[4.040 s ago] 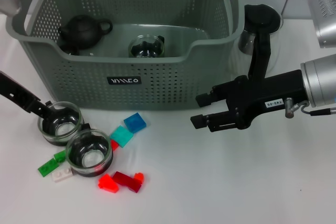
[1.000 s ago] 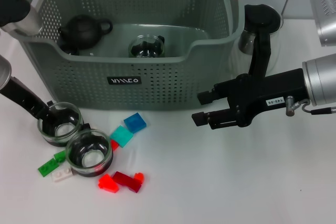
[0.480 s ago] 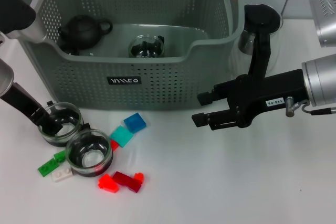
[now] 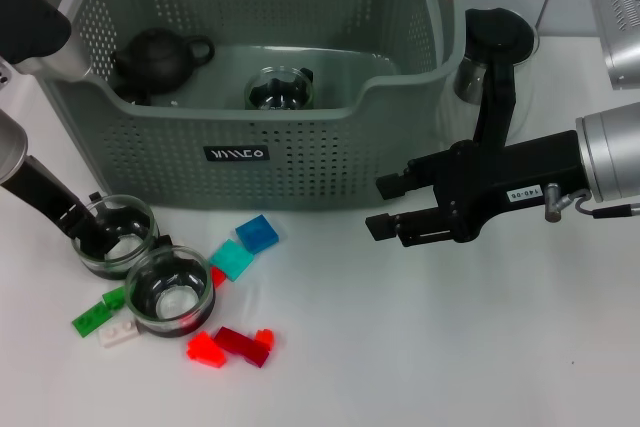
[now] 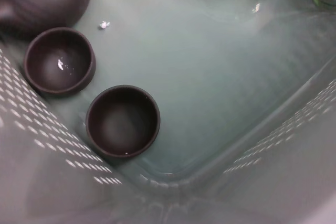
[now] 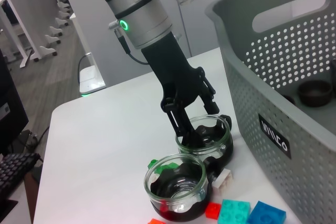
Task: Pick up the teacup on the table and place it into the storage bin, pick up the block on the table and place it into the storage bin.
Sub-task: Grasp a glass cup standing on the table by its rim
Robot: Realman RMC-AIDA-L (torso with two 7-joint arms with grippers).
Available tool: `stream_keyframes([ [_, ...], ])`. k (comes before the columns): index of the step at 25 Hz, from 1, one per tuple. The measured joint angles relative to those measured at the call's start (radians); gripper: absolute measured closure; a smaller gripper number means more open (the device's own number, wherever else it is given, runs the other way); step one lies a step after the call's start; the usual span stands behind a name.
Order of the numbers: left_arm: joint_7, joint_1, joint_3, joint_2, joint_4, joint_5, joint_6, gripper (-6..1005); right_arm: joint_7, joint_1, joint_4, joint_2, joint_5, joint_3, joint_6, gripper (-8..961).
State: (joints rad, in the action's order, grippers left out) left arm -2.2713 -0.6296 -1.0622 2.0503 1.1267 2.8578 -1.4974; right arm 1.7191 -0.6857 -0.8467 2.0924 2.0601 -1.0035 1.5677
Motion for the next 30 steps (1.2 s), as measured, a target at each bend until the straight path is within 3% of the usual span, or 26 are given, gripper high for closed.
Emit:
stream_keyframes([
  [17,-0.002,0.000,-0.006,-0.001,-0.014,0.000,0.004,209,0.000,0.000,0.000,0.000,0.000,-0.002,0.000,344],
  [20,-0.002,0.000,-0.011,0.001,-0.015,0.000,0.006,366,0.002,0.000,0.000,0.000,0.000,-0.004,0.001,344],
  [30,-0.002,-0.013,-0.012,0.000,-0.053,0.000,0.036,409,0.005,0.000,0.000,0.000,0.000,-0.005,0.002,343],
])
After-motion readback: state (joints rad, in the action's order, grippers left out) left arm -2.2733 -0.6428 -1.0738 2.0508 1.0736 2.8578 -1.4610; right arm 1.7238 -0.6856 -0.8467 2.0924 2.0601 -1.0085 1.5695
